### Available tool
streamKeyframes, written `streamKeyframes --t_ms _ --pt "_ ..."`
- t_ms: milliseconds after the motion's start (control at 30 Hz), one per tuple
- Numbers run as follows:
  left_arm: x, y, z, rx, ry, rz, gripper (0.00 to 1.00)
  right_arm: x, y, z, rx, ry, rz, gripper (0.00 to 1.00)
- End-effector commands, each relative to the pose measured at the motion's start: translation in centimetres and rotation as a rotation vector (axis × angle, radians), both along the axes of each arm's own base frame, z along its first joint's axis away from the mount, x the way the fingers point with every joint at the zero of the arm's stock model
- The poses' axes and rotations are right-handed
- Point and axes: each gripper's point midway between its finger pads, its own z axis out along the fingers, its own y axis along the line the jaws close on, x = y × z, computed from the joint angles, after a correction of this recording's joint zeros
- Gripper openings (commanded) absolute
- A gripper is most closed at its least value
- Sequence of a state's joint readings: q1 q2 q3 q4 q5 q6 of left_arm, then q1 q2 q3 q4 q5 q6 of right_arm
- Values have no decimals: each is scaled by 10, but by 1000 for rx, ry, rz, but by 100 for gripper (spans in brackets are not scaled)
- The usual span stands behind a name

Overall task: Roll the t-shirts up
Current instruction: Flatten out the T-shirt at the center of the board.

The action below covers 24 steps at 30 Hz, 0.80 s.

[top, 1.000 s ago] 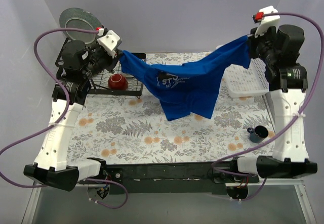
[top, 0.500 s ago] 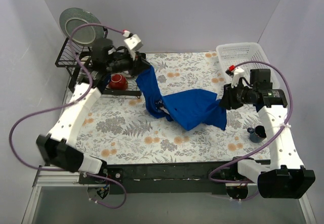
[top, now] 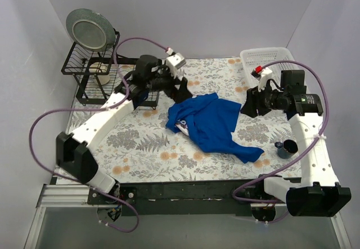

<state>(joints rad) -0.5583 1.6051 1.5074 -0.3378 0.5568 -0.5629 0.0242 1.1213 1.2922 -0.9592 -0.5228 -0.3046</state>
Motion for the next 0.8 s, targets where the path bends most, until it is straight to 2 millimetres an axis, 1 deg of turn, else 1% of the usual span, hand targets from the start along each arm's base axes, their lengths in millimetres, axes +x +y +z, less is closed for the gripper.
streamKeyframes --t_ms 0,33,100,133,167,200,233,267,300,333,367,400,433,467,500,533,567,633,667,700,733,767 --pt "-49 62 2 27 17 166 84 27 4 7 -13 -105 79 57" --pt "-68 72 -36 78 100 160 85 35 5 7 -18 -132 90 60" --pt "-88 83 -58 97 151 161 86 47 7 0 -29 -136 128 62" --pt "-101 89 -73 111 179 158 86 54 8 -3 -48 -156 155 63" --pt "-104 92 -80 119 189 163 86 65 9 -12 -58 -150 173 64" --pt "-104 93 -85 124 195 171 86 72 12 -11 -70 -165 193 64" --pt "-102 93 -90 123 192 174 87 78 13 -15 -82 -167 209 64" --pt "-101 94 -102 141 202 176 88 88 15 -25 -89 -143 212 64" --pt "-97 94 -107 148 199 190 88 95 17 -21 -88 -154 217 64" --pt "-87 93 -108 143 175 214 88 101 17 -22 -85 -145 209 64" --pt "-81 91 -123 169 193 219 89 107 19 -27 -73 -120 201 64" --pt "-75 90 -127 174 188 229 89 111 20 -23 -70 -127 202 64" --pt "-63 90 -129 177 163 263 89 114 21 -23 -67 -128 203 64" --pt "-56 89 -141 196 178 273 89 116 23 -23 -67 -126 208 64" --pt "-50 87 -145 201 176 280 89 117 24 -23 -68 -129 208 64" --pt "-40 85 -144 194 150 300 89 118 24 -22 -68 -131 208 64" --pt "-33 83 -156 215 165 309 89 117 25 -21 -63 -132 211 64" --pt "-16 77 -149 186 133 339 89 113 25 -27 -61 -119 213 64" --pt "-9 76 -152 191 127 353 88 109 25 -26 -59 -125 214 64" --pt "-3 71 -157 193 131 348 88 106 26 -26 -58 -125 218 64" --pt "3 67 -159 188 126 343 88 103 25 -31 -58 -114 218 64" --pt "5 62 -160 181 131 327 87 100 26 -30 -59 -121 220 64"
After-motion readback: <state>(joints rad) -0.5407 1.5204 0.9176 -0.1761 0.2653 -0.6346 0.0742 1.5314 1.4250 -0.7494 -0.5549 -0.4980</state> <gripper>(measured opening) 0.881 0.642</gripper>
